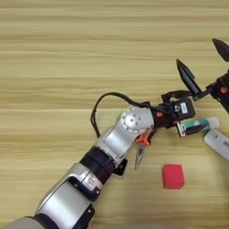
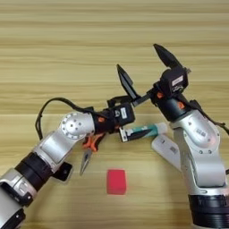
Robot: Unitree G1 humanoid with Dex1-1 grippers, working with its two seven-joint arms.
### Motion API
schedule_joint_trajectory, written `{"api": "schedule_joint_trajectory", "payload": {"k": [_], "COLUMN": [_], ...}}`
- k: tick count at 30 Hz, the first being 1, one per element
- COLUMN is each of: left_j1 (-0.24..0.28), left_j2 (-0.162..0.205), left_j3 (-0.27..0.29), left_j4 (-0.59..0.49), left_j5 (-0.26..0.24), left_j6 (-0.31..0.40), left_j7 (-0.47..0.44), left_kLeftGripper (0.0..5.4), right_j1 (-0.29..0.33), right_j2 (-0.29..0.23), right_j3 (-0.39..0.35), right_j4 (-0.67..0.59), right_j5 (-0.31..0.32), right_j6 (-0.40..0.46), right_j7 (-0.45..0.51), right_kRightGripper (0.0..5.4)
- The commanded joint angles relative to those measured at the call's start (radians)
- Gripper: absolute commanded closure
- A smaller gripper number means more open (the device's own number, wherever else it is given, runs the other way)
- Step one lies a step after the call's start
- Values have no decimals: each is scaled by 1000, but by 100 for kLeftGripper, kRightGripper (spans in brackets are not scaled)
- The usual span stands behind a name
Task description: Move the objects on the table
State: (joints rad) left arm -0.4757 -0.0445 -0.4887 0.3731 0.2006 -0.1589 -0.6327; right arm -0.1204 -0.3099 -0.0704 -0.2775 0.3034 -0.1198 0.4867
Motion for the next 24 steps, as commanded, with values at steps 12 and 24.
{"api": "schedule_joint_trajectory", "payload": {"k": [12, 24], "left_j1": [97, 55], "left_j2": [86, 128], "left_j3": [188, 314], "left_j4": [-74, 67], "left_j5": [-49, -19], "left_j6": [21, -145], "left_j7": [198, 434], "left_kLeftGripper": [2, 2], "right_j1": [-3, 22], "right_j2": [-5, -38], "right_j3": [-9, 12], "right_j4": [-32, -28], "right_j5": [49, 64], "right_j6": [1, 19], "right_j7": [22, 98], "right_kRightGripper": [0, 0]}}
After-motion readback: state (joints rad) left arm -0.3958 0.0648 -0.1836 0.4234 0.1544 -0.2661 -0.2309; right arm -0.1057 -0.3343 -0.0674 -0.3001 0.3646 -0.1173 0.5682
